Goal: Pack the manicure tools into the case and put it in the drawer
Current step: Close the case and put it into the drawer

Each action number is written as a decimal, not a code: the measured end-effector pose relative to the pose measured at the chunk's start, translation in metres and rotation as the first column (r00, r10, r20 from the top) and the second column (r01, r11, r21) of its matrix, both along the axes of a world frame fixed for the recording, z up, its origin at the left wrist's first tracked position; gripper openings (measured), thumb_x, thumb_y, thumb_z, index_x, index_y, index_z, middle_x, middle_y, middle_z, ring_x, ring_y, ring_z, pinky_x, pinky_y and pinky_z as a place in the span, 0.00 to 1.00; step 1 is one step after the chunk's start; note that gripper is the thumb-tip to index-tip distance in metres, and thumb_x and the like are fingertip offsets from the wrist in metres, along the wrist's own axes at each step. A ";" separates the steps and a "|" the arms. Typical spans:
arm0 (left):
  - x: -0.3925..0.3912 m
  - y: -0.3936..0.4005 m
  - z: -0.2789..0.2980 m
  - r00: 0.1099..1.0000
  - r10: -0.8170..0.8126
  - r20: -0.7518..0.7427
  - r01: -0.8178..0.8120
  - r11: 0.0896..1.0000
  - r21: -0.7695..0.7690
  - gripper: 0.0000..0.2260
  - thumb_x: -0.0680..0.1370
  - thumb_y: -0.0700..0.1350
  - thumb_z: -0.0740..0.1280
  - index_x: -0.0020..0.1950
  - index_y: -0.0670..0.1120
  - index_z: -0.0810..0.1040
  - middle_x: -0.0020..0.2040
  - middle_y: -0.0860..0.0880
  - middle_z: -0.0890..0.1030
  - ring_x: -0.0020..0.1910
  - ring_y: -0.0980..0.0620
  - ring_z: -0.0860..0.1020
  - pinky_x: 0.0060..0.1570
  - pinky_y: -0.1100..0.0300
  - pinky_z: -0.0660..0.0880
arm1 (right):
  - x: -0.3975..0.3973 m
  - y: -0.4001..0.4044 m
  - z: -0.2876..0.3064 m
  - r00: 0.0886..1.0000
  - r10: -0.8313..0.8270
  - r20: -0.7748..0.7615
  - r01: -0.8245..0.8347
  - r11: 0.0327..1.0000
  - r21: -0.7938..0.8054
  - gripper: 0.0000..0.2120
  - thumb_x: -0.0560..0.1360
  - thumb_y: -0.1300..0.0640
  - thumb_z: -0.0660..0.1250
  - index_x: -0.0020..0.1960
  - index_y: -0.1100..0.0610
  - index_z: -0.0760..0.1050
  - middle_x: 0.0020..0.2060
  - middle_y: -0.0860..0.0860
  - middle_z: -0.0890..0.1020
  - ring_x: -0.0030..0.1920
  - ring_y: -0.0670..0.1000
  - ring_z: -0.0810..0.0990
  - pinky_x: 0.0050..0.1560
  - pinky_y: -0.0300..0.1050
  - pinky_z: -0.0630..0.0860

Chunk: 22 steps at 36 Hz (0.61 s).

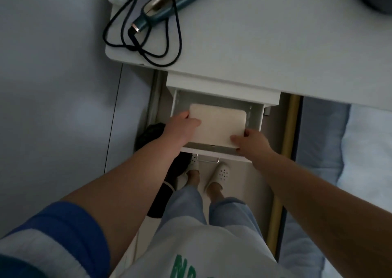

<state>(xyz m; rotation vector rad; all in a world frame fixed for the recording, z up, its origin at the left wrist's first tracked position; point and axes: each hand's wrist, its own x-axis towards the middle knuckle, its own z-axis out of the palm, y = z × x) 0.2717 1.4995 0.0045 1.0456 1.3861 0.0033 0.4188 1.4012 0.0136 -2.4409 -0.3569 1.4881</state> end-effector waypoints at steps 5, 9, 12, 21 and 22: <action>0.010 0.007 -0.018 0.998 -0.029 -0.052 0.029 1.000 -0.009 0.10 0.74 0.42 0.64 0.54 0.42 0.76 0.50 0.43 0.77 0.48 0.45 0.75 0.42 0.59 0.70 | -0.002 0.005 -0.018 1.000 0.030 -0.010 -0.030 0.998 -0.052 0.15 0.73 0.60 0.64 0.56 0.68 0.74 0.54 0.64 0.79 0.54 0.63 0.78 0.56 0.57 0.75; 0.015 0.012 -0.027 0.992 -0.072 -0.105 0.075 0.997 0.019 0.07 0.74 0.42 0.65 0.50 0.42 0.76 0.46 0.45 0.74 0.42 0.49 0.73 0.34 0.62 0.66 | 0.000 0.011 -0.029 0.998 0.053 -0.019 -0.055 0.994 -0.090 0.14 0.73 0.62 0.62 0.56 0.67 0.74 0.55 0.65 0.78 0.57 0.63 0.77 0.58 0.57 0.74; 0.017 0.012 -0.033 0.991 -0.067 -0.120 0.069 0.998 0.010 0.09 0.74 0.42 0.64 0.52 0.40 0.76 0.51 0.41 0.77 0.45 0.46 0.74 0.34 0.62 0.66 | 0.001 0.013 -0.035 0.997 0.081 -0.007 -0.081 0.990 -0.117 0.14 0.73 0.62 0.60 0.56 0.67 0.73 0.56 0.65 0.78 0.57 0.63 0.76 0.58 0.56 0.75; 0.017 0.004 -0.046 0.987 -0.012 -0.161 0.001 0.998 -0.070 0.18 0.75 0.44 0.65 0.62 0.38 0.73 0.63 0.40 0.73 0.60 0.43 0.72 0.57 0.57 0.69 | 0.003 0.016 -0.047 0.984 0.179 -0.005 -0.177 0.966 -0.189 0.16 0.74 0.61 0.59 0.59 0.67 0.72 0.58 0.63 0.76 0.60 0.62 0.74 0.56 0.50 0.72; 0.017 0.004 -0.046 0.987 -0.001 -0.162 -0.013 0.996 -0.084 0.18 0.74 0.45 0.65 0.62 0.39 0.73 0.63 0.42 0.74 0.58 0.45 0.72 0.54 0.58 0.69 | 0.003 0.017 -0.047 0.980 0.198 -0.013 -0.196 0.960 -0.198 0.16 0.75 0.61 0.59 0.59 0.67 0.72 0.59 0.63 0.76 0.60 0.62 0.74 0.56 0.50 0.72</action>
